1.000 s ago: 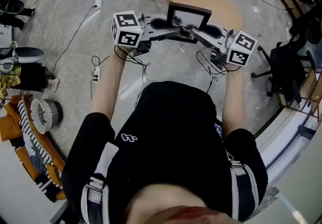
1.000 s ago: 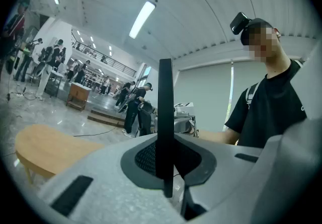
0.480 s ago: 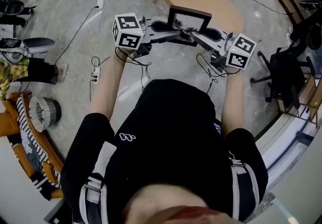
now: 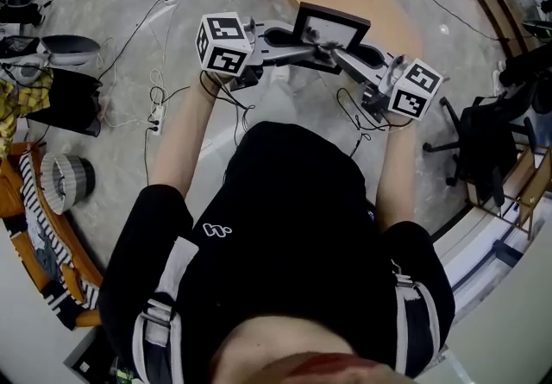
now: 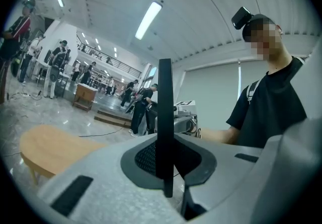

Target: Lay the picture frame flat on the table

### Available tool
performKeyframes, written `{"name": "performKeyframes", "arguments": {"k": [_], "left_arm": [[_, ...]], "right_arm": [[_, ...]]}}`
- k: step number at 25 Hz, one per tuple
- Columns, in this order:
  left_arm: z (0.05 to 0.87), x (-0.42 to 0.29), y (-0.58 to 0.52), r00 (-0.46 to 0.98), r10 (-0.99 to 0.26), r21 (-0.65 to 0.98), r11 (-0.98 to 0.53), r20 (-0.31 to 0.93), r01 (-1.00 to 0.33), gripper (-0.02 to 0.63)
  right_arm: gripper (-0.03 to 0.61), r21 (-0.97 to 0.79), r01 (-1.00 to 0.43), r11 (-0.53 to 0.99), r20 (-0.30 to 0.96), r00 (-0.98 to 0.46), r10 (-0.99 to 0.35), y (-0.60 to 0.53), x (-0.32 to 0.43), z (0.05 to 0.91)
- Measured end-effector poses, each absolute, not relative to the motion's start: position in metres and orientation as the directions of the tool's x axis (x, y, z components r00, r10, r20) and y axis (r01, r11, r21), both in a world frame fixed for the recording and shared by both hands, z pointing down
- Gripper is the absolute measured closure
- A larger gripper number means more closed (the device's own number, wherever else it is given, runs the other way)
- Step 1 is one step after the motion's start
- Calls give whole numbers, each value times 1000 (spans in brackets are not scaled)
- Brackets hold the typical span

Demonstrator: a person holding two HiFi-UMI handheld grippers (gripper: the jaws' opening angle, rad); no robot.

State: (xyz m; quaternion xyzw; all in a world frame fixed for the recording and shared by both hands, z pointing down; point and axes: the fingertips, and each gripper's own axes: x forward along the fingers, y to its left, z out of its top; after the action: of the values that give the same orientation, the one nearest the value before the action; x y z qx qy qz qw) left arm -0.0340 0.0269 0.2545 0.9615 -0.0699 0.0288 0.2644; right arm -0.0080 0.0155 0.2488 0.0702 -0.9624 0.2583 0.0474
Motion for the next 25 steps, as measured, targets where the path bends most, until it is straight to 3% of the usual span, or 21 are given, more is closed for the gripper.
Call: {"name": "performKeyframes", "arguments": {"k": [7,13,17,21,25], "left_arm": [[234,-8,142,976,-196,479,-851,93,-216,586],[221,10,162,966,-221,504,-824,137,-260,586],[236,-13,129,957,-224,552,-782,183,-288,586],[260,-30,38,962,-189,599,-754,199,-272,586],[272,-31,18,975,-125,624,-751,185,-215,583]], "right_arm": [[515,-458,-113,882,113,-991,-68,128,17,227],[515,-480,-88,873,72,-996,-61,147,35,214],[515,-544,-94,834,27,-995,-94,114,14,231],[514,-594,-160,788,62,-986,-153,25,-2,256],[515,-625,-221,749,93,-973,-209,7,-2,267]]}}
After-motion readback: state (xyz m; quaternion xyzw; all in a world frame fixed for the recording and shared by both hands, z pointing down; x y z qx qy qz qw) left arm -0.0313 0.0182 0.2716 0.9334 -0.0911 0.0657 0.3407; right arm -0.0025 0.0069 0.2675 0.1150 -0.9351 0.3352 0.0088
